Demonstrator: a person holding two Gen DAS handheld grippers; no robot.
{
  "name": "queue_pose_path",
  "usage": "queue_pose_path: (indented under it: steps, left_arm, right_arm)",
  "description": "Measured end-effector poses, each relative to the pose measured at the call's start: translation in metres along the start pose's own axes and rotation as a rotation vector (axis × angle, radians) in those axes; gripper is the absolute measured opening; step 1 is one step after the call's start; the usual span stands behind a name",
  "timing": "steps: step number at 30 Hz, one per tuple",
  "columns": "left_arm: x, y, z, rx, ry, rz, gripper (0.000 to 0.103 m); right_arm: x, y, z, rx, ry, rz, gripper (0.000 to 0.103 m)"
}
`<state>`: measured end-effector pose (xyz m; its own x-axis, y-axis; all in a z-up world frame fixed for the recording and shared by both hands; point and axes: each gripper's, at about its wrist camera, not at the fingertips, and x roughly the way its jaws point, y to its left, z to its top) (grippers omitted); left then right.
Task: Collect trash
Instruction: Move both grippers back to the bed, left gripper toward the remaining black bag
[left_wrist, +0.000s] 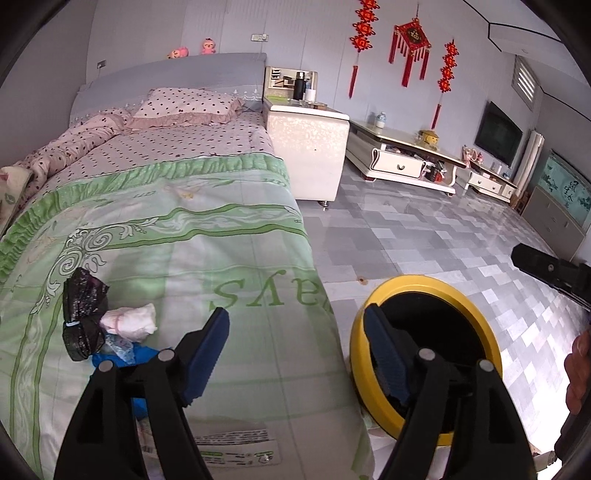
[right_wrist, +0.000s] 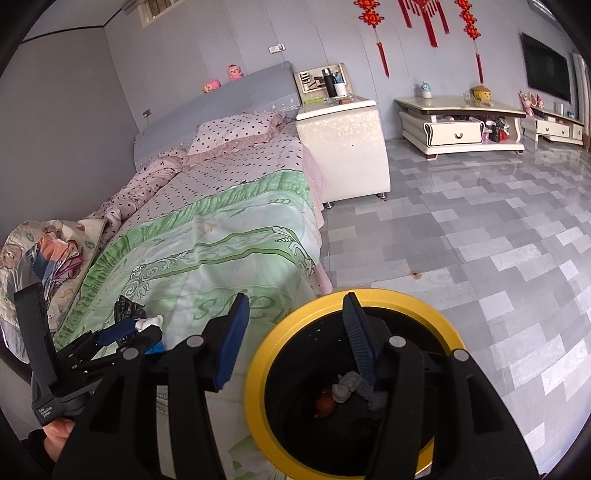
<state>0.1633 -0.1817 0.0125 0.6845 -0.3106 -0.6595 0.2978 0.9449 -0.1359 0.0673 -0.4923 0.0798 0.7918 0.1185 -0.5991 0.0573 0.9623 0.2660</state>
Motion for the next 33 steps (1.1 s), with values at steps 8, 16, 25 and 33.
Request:
queue_pose_path:
  steps: [8,16,25,33]
  left_arm:
    - [-0.033,0.06,0.006,-0.04,-0.036,0.094,0.072]
    - [-0.051,0.131,0.005,-0.105,-0.04,0.188,0.072]
    - [-0.052,0.194,0.0,-0.158,-0.025,0.269,0.072]
    - [-0.034,0.226,-0.01,-0.184,0.005,0.302,0.072]
  right_arm:
    - [-0.002,0.069,0.007,-0.072,0.0,0.06,0.053]
    - [0.018,0.131,0.004,-0.118,0.034,0.12,0.053]
    - [0.061,0.193,-0.018,-0.172,0.113,0.177,0.053]
    - [0.104,0.227,-0.041,-0.212,0.189,0.209,0.053]
